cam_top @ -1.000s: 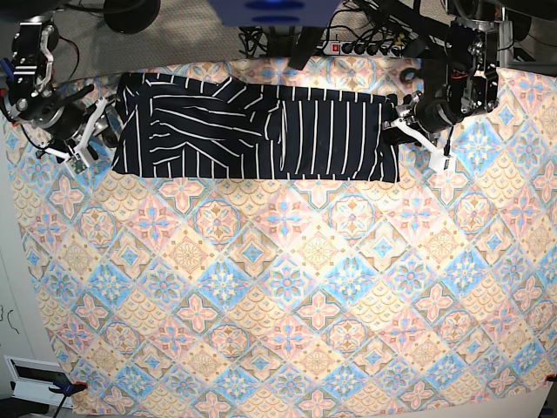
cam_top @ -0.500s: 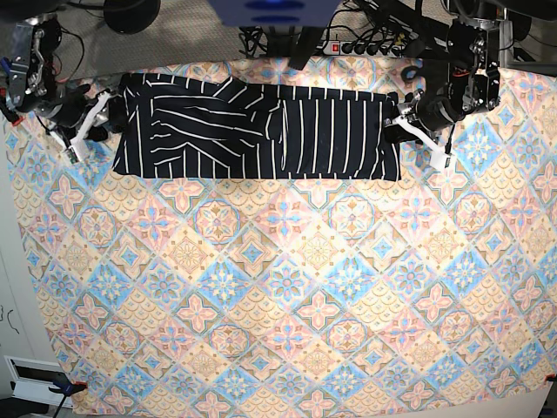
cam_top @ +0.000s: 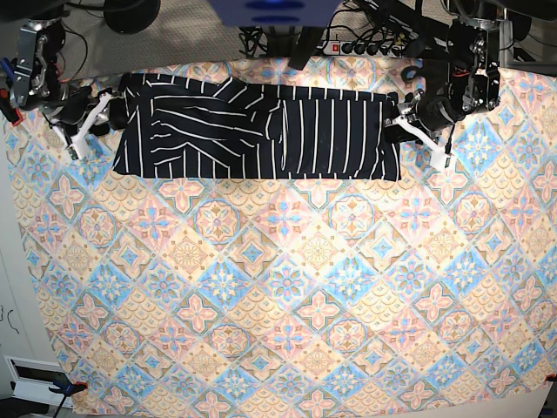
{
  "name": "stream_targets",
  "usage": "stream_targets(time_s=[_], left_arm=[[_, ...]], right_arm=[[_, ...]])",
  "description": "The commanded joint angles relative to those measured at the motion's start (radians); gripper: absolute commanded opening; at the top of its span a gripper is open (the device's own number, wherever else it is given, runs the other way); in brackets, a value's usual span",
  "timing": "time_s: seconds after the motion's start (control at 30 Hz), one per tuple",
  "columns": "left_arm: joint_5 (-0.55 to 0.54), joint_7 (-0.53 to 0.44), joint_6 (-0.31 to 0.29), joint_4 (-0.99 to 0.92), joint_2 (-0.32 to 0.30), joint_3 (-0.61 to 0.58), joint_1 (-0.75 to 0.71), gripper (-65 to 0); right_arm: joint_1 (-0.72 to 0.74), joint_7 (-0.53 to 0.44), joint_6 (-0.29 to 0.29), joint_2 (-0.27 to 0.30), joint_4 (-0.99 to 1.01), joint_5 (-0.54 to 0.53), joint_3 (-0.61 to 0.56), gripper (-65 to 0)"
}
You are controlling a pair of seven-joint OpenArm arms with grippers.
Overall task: Fold the T-shirt properly
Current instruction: 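Grasp both ends of the folded strip with both grippers and straighten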
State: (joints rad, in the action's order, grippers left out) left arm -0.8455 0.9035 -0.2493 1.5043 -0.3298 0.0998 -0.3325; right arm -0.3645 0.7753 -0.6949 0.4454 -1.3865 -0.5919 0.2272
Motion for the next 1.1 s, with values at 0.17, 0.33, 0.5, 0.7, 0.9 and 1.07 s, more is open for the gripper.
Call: stream_targets(time_s=[0.17, 0.33, 0.5, 0.7, 0.9, 1.07], left_arm=[[-0.002, -0.001, -0.002, 0.014, -0.012, 0.004, 0.000, -64.2], [-0.002, -0.001, -0.002, 0.014, -0.013, 0.005, -0.004, -64.2], [-0.002, 0.001, -0.002, 0.014, -0.013, 0.005, -0.003, -64.2], [-0.002, 0.003, -0.002, 0.014, -0.012, 0.005, 0.000, -64.2], [-0.002, -0.001, -0.002, 0.014, -0.012, 0.005, 0.000, -64.2], [-0.002, -0.002, -0.002, 0.014, -0.009, 0.005, 0.000, -64.2]], right_arm=[[0.054, -0.014, -0.003, 0.020, 0.062, -0.029, -0.056, -37.5], [0.066, -0.014, -0.003, 0.020, 0.138, -0.136, -0.076, -37.5], [0.098, -0.014, -0.003, 0.020, 0.160, -0.147, -0.137, -37.5], [0.097, -0.014, -0.003, 0.002, 0.166, -0.150, -0.190, -37.9], [0.097, -0.012, -0.003, -0.004, 0.166, -0.150, -0.187, -56.4], [0.101, 0.065, -0.003, 0.000, 0.152, -0.145, -0.142, -64.2]])
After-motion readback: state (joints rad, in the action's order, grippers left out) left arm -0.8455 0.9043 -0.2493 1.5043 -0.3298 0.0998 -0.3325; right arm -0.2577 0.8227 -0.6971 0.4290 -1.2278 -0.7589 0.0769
